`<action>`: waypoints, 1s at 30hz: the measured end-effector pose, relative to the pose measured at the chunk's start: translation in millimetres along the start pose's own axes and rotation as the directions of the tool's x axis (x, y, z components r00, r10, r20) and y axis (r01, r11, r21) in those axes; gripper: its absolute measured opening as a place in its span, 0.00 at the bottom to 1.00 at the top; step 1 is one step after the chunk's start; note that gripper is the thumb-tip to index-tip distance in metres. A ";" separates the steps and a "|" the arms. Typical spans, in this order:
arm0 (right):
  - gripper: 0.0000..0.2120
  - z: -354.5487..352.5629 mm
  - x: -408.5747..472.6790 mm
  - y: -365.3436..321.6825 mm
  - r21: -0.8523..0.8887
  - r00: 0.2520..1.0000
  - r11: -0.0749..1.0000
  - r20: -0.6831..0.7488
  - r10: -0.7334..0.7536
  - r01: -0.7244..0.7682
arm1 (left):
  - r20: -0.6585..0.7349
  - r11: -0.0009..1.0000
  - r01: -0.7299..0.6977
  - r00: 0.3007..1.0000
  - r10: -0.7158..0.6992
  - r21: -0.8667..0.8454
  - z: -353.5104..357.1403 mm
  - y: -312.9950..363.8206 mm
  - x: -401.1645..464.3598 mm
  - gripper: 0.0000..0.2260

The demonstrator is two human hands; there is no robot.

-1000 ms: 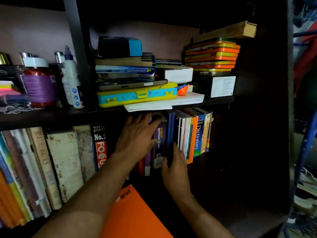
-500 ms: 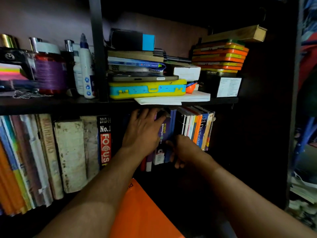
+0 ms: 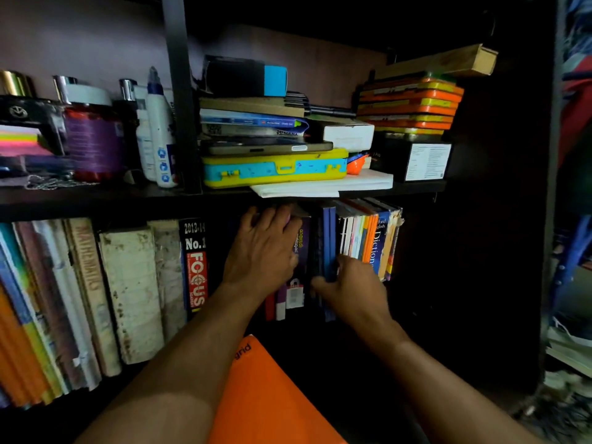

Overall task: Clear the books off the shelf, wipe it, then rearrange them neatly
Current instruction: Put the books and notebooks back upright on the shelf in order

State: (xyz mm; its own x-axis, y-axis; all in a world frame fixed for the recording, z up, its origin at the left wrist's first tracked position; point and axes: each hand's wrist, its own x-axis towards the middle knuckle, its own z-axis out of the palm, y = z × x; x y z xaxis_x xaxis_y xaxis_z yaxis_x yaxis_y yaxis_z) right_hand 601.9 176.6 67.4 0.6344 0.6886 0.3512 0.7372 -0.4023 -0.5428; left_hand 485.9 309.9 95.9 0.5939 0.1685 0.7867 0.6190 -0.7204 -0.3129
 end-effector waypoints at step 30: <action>0.06 -92.4 7.1 22.8 0.189 0.929 0.981 0.369 -0.036 -0.037 | 0.203 0.997 -0.020 0.979 0.006 0.071 -9.7 4.5 9.4 0.17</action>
State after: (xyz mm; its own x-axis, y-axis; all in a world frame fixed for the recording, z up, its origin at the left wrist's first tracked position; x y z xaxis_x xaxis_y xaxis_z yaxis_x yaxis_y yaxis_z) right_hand 644.7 116.6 128.1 0.4766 0.8768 0.0643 0.6562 -0.3061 -0.6897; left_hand 489.2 301.7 107.0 0.6891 0.2973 0.6609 0.6416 -0.6742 -0.3658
